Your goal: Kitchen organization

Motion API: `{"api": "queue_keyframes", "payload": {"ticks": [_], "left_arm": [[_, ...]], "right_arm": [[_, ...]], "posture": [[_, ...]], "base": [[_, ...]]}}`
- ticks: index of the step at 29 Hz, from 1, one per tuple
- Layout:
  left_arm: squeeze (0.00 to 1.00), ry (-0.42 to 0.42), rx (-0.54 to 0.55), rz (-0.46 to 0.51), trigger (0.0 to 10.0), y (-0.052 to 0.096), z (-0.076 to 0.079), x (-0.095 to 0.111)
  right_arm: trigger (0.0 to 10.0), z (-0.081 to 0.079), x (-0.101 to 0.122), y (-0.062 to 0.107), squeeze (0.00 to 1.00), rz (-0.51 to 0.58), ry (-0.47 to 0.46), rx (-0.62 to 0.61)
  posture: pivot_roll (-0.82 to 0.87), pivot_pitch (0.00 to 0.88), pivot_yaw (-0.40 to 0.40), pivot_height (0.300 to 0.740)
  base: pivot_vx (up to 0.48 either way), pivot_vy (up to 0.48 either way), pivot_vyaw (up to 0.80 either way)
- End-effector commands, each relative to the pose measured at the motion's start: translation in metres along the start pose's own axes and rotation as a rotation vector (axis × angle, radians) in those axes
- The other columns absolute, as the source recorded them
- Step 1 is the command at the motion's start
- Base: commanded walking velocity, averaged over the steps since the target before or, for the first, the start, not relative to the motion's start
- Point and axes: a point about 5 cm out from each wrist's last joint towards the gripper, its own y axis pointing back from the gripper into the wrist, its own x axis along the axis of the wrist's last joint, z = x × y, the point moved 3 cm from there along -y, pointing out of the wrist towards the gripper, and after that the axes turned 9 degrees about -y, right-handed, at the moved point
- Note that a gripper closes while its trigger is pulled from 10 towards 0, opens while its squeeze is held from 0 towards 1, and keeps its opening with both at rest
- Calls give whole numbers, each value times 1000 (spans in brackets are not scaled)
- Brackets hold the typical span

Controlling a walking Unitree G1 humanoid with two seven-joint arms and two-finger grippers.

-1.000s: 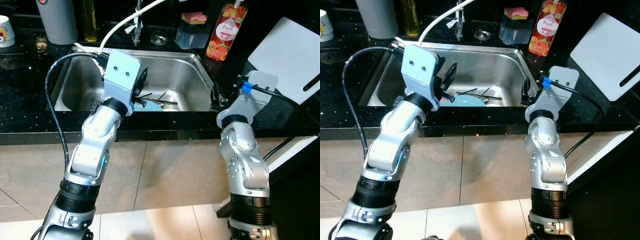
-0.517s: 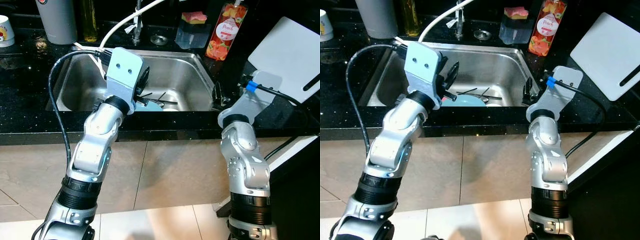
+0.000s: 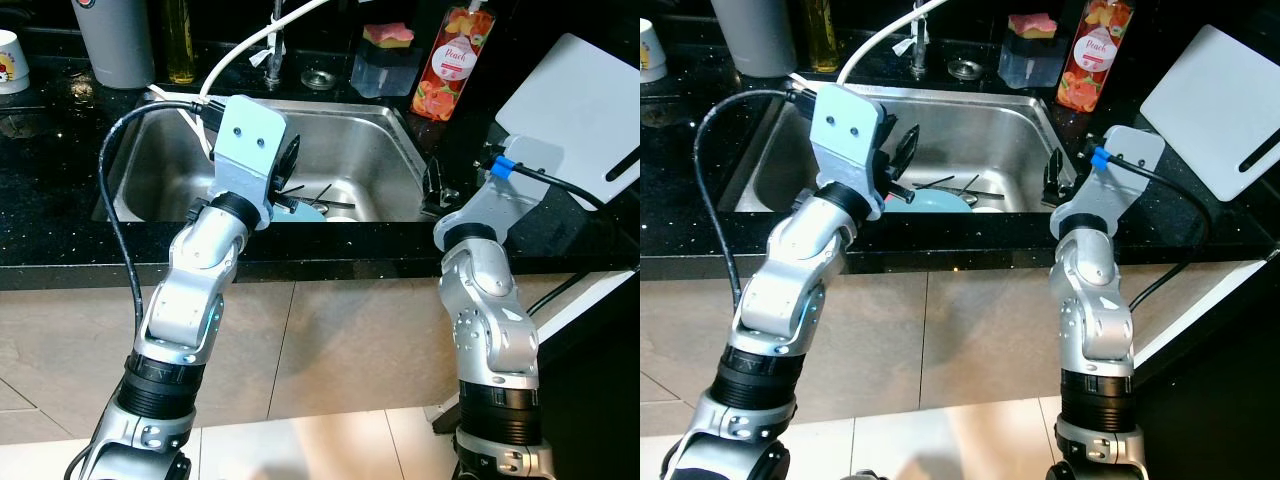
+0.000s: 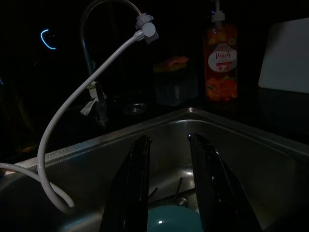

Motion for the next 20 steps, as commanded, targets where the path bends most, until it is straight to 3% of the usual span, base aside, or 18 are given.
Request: {"api": "queue_keyframes", "payload": {"ticks": [1,20], "left_arm": [[0,19,-19,-1,10000,-2,6,2],[0,25,-34,-12,10000,1,13,-2]], "right_arm": [[10000,5,-1,2,0,0,6,-19],[10000,-4,-7,4,0,-11,-2,16]], "posture": [[216,47,-108,740],[220,11,-103,740]], "base": [[0,0,0],[0,0,0]]}}
